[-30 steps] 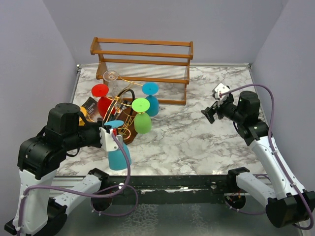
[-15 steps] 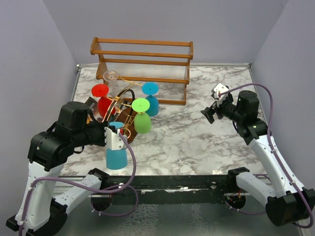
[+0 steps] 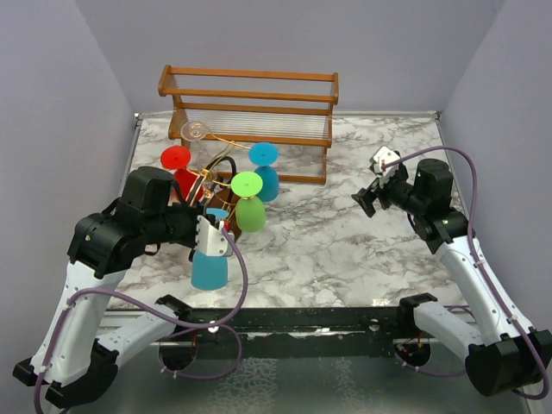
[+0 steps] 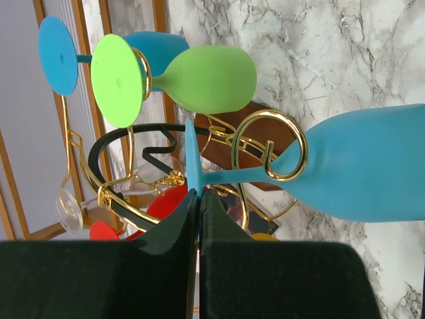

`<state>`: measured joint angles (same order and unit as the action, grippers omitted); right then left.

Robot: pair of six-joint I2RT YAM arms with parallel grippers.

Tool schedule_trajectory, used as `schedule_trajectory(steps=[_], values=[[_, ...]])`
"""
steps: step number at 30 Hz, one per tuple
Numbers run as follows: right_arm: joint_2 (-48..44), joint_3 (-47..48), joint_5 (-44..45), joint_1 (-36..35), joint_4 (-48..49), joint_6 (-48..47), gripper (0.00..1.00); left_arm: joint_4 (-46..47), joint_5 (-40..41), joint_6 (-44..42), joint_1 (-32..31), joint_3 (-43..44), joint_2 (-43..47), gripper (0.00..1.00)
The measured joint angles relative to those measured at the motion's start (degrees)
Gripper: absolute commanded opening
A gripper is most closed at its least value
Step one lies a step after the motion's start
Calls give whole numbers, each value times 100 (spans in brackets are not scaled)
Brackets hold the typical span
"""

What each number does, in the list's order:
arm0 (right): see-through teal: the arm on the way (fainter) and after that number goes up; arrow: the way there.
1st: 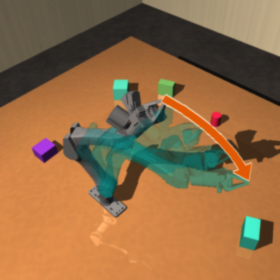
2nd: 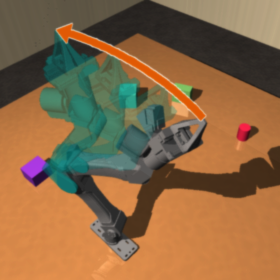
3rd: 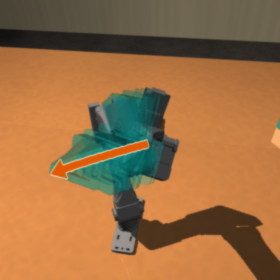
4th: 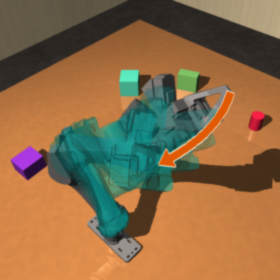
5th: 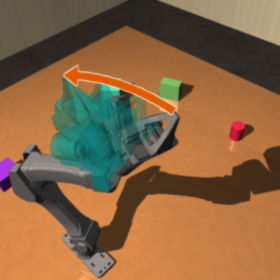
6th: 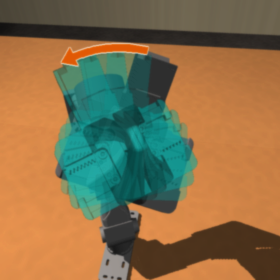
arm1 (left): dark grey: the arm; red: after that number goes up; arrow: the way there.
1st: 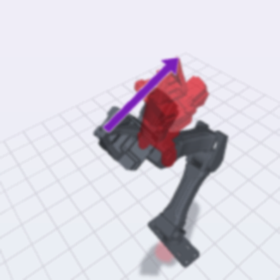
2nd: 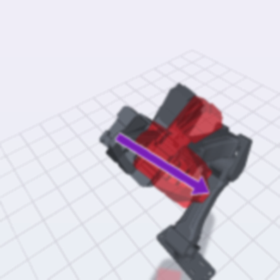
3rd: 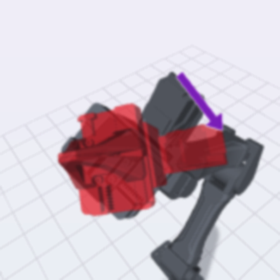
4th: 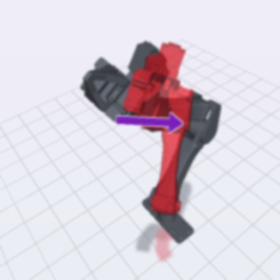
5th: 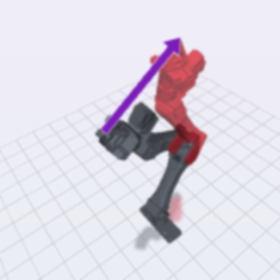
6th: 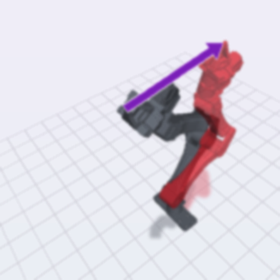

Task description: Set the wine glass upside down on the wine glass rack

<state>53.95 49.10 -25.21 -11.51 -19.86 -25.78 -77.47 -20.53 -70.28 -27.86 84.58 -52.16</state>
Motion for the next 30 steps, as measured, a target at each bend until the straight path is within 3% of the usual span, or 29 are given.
schedule_trajectory(steps=[30], values=[[24, -11, -4, 0, 0, -46, 91, -275, -1147, -743, -153, 251, -168, 2]])
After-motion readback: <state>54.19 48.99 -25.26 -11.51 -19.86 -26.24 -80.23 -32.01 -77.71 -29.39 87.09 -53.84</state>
